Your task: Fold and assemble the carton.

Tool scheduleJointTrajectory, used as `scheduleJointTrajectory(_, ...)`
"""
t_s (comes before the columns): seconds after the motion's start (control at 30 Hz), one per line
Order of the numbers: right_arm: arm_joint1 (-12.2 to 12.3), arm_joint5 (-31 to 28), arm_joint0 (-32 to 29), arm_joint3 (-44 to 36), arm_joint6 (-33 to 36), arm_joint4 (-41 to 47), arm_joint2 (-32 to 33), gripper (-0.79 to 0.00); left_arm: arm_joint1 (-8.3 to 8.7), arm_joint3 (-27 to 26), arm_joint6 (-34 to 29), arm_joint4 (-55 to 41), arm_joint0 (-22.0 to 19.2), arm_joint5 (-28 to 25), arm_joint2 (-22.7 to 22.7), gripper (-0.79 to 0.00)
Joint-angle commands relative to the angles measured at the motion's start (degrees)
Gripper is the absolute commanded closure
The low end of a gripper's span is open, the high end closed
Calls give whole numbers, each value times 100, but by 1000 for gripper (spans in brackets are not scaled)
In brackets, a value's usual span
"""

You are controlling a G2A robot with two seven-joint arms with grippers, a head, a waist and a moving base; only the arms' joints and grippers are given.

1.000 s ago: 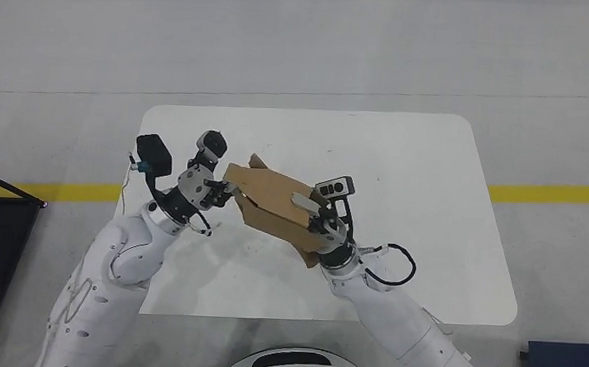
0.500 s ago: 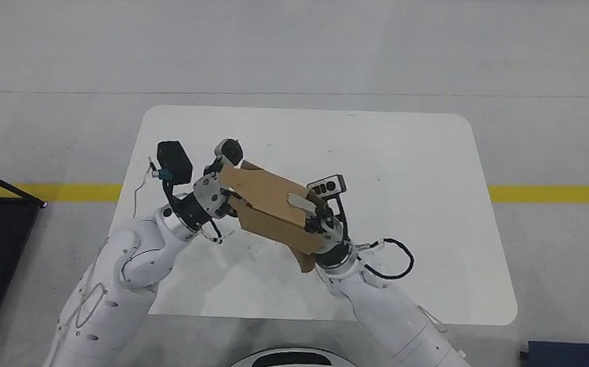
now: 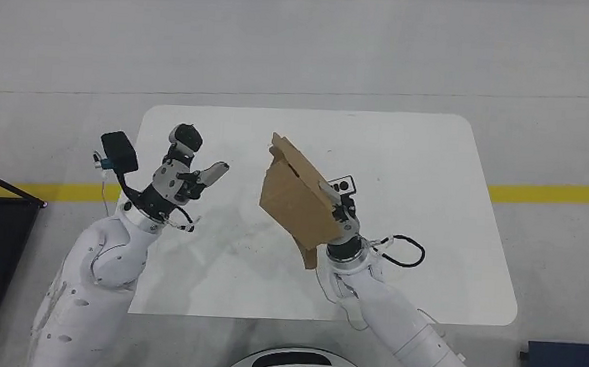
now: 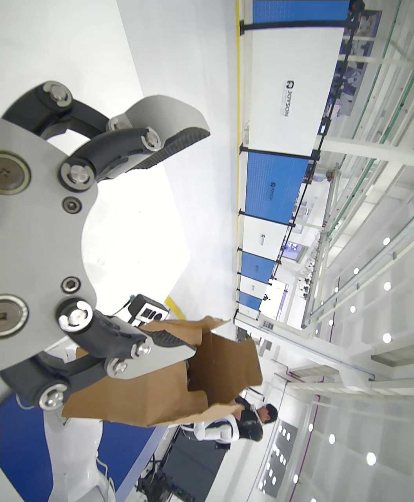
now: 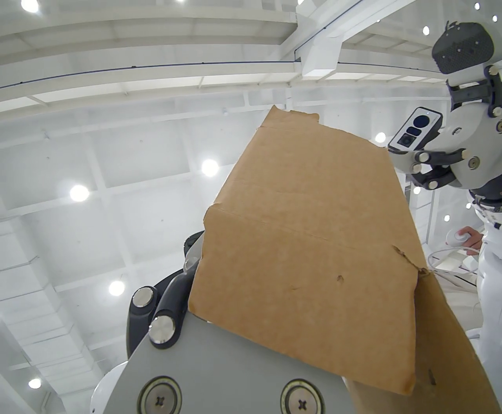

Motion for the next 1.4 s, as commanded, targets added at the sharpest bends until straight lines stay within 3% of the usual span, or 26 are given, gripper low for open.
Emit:
scheduleJointTrajectory(0.0,0,0,0,0,-1,0,0,0,2,-42,-5,49,93,20,-60,-785)
scheduleJointTrajectory(0.17,-15,206,-28,-133,-110,-79,23,0,-11,-190,-99,250,137,253,-28,-785)
scheduleJointTrajectory(0.43,-109,561,-33,20,166,169,-23,0,-131,-271,-859,-26,-294,1841,610,-785)
scheduleJointTrajectory(0.73,-246,615,-17,534,470,468,-23,0,-209,-371,-1118,-313,-562,1810,1101,-785)
scheduleJointTrajectory(0.97,-314,630,-64,609,647,497,51,0,-234,-271,-1236,-419,-685,2123,1052,-785)
scheduleJointTrajectory(1.37,-389,719,-185,644,733,359,188,0,-234,-490,-1946,-316,-742,1740,1312,-785)
